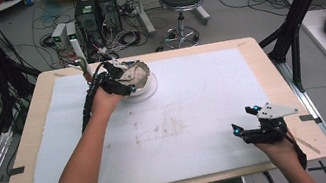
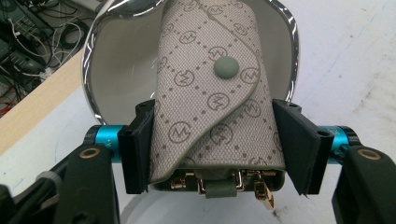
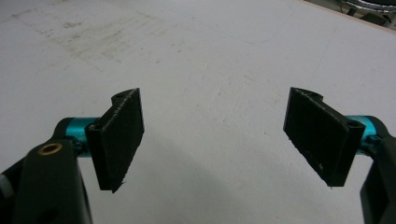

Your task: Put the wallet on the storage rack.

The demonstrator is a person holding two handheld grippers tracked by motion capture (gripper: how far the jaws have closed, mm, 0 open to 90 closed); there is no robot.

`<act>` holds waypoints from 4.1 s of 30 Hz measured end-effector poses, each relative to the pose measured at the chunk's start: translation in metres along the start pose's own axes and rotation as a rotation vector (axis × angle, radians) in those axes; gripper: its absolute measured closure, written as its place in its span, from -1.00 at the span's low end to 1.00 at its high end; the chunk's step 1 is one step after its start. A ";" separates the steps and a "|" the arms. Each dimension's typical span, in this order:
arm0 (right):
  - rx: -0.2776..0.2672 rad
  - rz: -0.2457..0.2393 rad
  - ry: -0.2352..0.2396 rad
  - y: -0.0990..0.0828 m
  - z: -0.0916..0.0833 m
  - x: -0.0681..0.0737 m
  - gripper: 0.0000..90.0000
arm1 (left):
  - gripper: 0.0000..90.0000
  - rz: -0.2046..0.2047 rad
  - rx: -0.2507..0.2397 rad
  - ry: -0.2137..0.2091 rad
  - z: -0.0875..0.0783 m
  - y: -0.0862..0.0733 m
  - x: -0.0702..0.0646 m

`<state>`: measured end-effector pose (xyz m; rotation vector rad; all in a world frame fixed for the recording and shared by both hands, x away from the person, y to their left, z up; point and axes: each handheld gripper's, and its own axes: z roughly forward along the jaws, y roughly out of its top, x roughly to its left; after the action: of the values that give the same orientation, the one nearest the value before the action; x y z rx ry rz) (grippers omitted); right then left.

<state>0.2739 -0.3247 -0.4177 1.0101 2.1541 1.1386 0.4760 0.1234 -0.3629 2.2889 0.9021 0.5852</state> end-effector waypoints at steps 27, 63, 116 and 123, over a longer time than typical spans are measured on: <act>-0.002 -0.005 0.002 -0.001 0.000 0.001 -0.54 | -0.41 -0.055 -0.100 0.010 -0.006 0.003 0.005; -0.086 0.064 -0.045 0.037 0.027 -0.013 -0.54 | -0.57 -0.149 -0.401 -0.009 -0.116 -0.086 -0.016; -0.063 -0.002 -0.028 0.031 0.043 -0.007 -0.54 | -0.60 -0.196 -0.438 -0.027 -0.105 -0.185 -0.030; -0.071 -0.005 -0.034 0.031 0.040 -0.005 -0.54 | -0.59 -0.185 -0.426 -0.032 -0.102 -0.182 -0.031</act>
<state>0.3169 -0.2985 -0.4120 0.9849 2.0740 1.1780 0.3128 0.2462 -0.4171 1.8084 0.8671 0.5923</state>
